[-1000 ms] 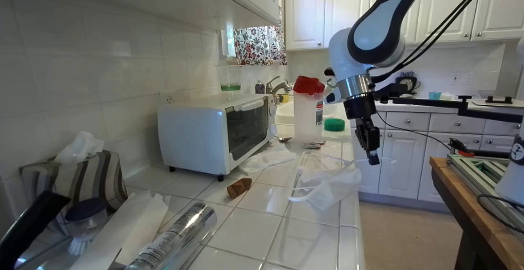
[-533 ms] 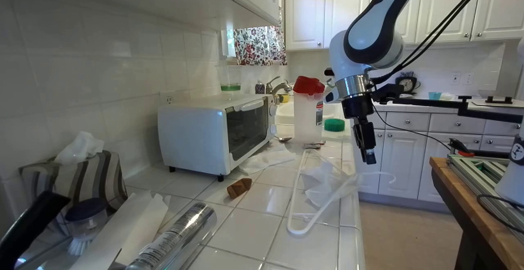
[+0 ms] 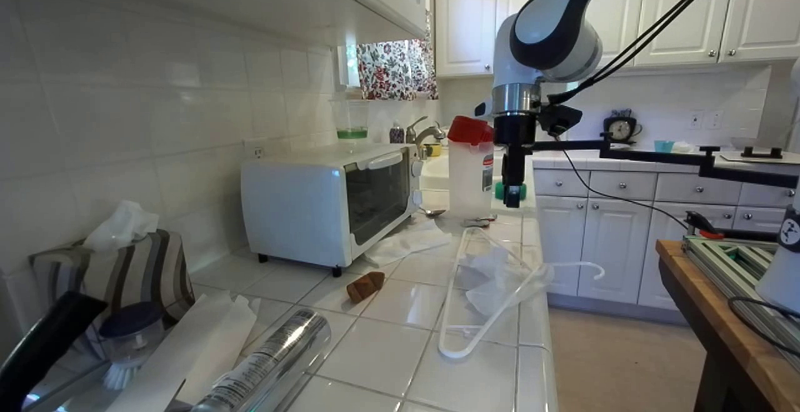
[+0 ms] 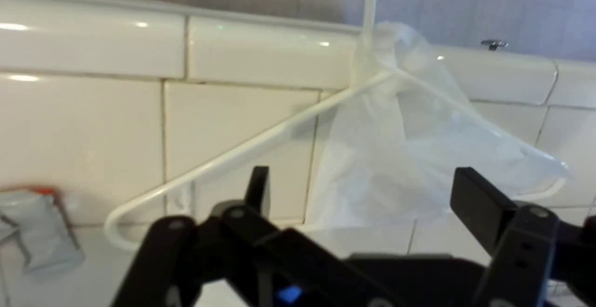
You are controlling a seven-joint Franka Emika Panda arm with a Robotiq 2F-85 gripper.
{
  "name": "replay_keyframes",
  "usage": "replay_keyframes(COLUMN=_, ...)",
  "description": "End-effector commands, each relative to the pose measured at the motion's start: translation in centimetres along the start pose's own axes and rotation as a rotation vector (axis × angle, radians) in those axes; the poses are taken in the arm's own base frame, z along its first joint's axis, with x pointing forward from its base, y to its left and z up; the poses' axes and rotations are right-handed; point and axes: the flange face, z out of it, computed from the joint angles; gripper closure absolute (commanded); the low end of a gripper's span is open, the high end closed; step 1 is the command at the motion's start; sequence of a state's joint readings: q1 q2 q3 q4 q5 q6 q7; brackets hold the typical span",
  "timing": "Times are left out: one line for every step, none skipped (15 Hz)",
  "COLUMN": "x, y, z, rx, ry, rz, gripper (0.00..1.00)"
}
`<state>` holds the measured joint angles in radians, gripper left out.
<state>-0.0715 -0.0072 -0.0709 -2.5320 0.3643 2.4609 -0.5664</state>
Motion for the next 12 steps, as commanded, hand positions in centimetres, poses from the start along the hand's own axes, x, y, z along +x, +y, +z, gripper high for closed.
replay_keyframes(x=0.7, y=1.3, z=-0.2, rx=0.023, ry=0.071, rz=0.115, gripper=0.00)
replay_keyframes(x=0.8, y=1.3, z=0.0, rx=0.068, ry=0.076, rz=0.165, gripper=0.00)
replay_keyframes(x=0.9, y=0.6, z=0.0, rx=0.139, ry=0.054, rz=0.187, gripper=0.00)
replay_keyframes(x=0.2, y=1.0, z=-0.1, rx=0.062, ry=0.061, rz=0.134, gripper=0.00)
replay_keyframes(x=0.3, y=0.7, z=0.1, rx=0.093, ry=0.055, rz=0.155, gripper=0.00)
replay_keyframes(x=0.5, y=0.5, z=0.0, rx=0.106, ry=0.056, rz=0.162, gripper=0.00)
replay_keyframes(x=0.5, y=0.4, z=-0.1, rx=0.114, ry=0.056, rz=0.166, gripper=0.00)
replay_keyframes(x=0.6, y=0.4, z=-0.1, rx=0.116, ry=0.056, rz=0.167, gripper=0.00)
replay_keyframes(x=0.6, y=0.5, z=-0.1, rx=0.117, ry=0.055, rz=0.168, gripper=0.00)
replay_keyframes(x=0.8, y=0.6, z=-0.1, rx=0.066, ry=0.082, rz=0.202, gripper=0.00)
replay_keyframes(x=1.2, y=0.9, z=0.1, rx=0.007, ry=0.110, rz=0.247, gripper=0.00)
replay_keyframes(x=1.6, y=1.1, z=0.2, rx=-0.037, ry=0.136, rz=0.277, gripper=0.00)
